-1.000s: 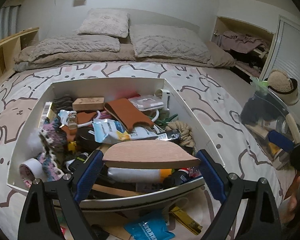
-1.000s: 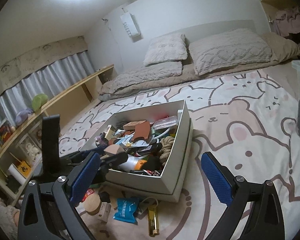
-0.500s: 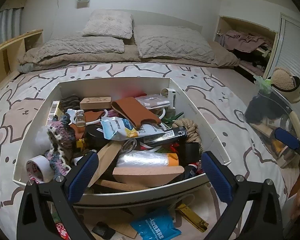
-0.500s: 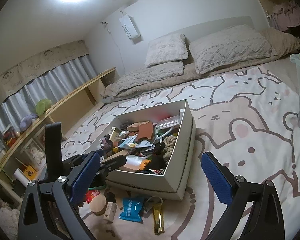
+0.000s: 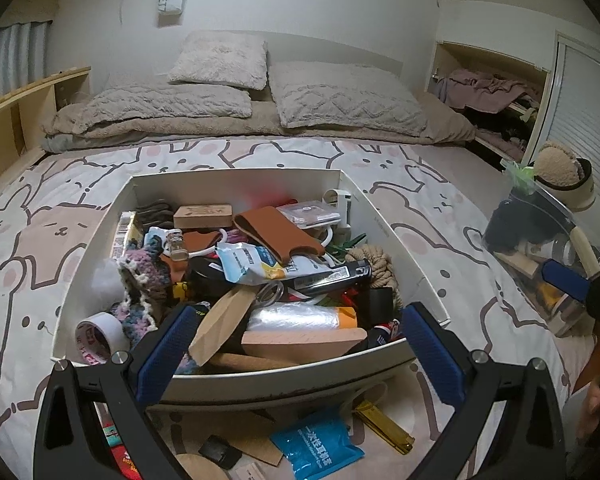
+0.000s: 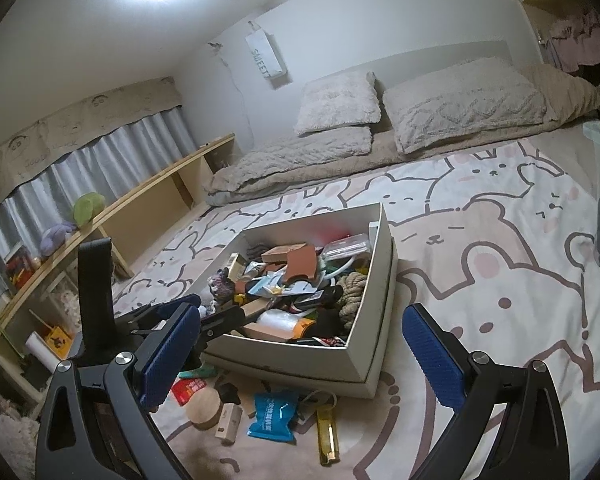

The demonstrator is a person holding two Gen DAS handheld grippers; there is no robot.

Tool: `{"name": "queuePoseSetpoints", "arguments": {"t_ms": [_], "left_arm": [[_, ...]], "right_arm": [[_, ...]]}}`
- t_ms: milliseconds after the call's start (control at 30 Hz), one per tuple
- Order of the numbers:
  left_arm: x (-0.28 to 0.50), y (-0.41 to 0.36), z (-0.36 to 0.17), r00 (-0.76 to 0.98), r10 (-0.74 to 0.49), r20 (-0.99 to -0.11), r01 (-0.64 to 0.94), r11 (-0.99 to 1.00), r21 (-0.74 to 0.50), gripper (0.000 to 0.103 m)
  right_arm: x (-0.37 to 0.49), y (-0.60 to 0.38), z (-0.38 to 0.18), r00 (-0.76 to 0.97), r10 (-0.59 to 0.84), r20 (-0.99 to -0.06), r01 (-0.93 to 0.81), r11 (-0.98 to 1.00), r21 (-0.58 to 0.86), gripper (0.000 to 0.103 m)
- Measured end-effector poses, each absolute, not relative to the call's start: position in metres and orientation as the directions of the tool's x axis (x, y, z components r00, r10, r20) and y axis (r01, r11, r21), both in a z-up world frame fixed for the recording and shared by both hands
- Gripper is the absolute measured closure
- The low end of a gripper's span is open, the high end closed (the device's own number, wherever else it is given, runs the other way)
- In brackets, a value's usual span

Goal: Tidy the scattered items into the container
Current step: 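Raise both open tools up and back away from the white box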

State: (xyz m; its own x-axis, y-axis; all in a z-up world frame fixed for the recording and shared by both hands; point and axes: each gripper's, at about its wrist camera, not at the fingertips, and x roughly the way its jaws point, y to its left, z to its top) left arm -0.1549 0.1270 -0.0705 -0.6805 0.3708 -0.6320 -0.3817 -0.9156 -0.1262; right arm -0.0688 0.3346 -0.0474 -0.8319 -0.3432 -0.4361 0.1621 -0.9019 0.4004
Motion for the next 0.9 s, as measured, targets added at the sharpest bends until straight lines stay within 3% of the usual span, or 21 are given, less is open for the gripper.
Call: {"name": "queuePoseSetpoints", "arguments": {"t_ms": [900], "left_arm": [[-0.104,0.062,-0.035,-0.789,0.261,-0.556,-0.298,-0.954,-0.024,0.000]], "right_arm": [[-0.042,0.308,-0.042,-0.876,-0.218,-0.431,0.110,-0.959,0.262,0.000]]}}
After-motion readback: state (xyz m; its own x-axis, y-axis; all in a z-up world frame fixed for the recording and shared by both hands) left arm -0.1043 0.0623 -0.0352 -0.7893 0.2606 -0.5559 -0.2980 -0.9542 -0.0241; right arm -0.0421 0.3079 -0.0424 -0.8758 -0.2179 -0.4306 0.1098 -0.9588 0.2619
